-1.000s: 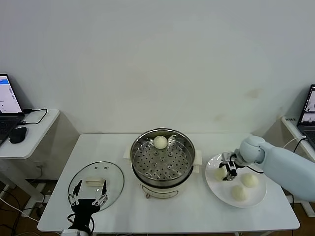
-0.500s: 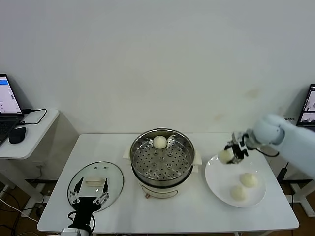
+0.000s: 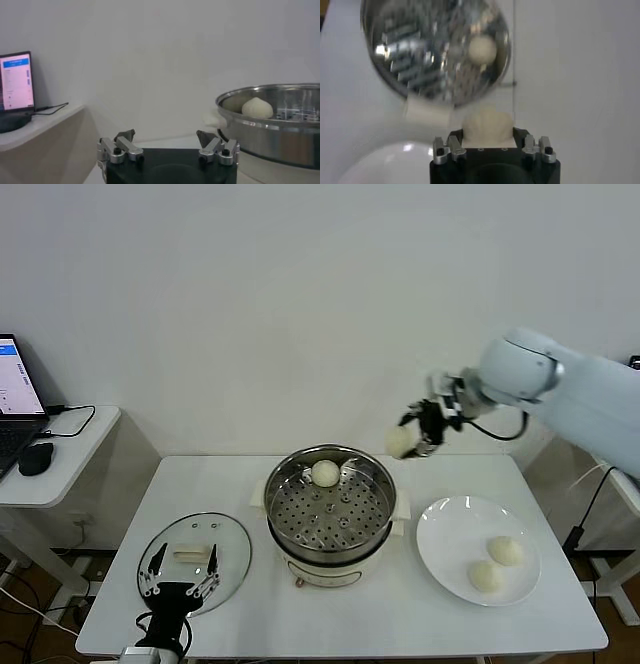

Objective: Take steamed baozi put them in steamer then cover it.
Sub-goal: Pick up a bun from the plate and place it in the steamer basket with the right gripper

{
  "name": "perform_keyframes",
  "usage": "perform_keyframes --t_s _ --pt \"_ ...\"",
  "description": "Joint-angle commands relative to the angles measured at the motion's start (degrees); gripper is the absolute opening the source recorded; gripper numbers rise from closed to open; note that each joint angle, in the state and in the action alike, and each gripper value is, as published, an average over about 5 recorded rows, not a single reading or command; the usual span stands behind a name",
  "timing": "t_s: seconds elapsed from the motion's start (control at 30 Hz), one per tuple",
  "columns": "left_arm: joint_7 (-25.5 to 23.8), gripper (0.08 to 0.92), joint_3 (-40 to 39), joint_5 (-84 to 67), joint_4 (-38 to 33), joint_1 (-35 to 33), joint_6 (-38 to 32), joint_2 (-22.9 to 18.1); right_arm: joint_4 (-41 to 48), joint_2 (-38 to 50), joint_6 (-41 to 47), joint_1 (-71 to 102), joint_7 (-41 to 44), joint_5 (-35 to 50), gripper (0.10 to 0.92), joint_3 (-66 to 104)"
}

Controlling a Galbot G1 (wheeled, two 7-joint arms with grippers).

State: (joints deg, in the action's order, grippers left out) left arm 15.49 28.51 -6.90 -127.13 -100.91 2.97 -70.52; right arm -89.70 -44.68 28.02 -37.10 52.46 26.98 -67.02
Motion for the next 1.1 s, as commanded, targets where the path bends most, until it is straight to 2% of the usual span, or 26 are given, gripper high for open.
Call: perform_keyframes --t_s 0.03,0.43,0.97,1.1 --pt "-0.01 0.823 0.59 -0.21 0.1 -0.03 0.05 -0.34 5.54 -16.02 5.02 0.34 -3.93 9.26 0.628 -3.9" --pt "-0.04 0.823 1.67 -0.97 -0.29 -0.2 -0.04 -0.53 16.82 -26.86 4.87 8.07 -1.49 5.31 0.635 -3.97" --pt "-0.02 0.823 1.71 -0.99 -0.32 -0.27 -0.26 -1.24 21.72 -32.36 5.88 12.77 -1.95 1.31 0.633 -4.58" --pt "-0.01 0.823 1.64 -0.98 -0.34 -0.27 -0.3 -1.36 21.59 -32.14 6.13 12.85 -2.04 0.86 0.686 -4.52"
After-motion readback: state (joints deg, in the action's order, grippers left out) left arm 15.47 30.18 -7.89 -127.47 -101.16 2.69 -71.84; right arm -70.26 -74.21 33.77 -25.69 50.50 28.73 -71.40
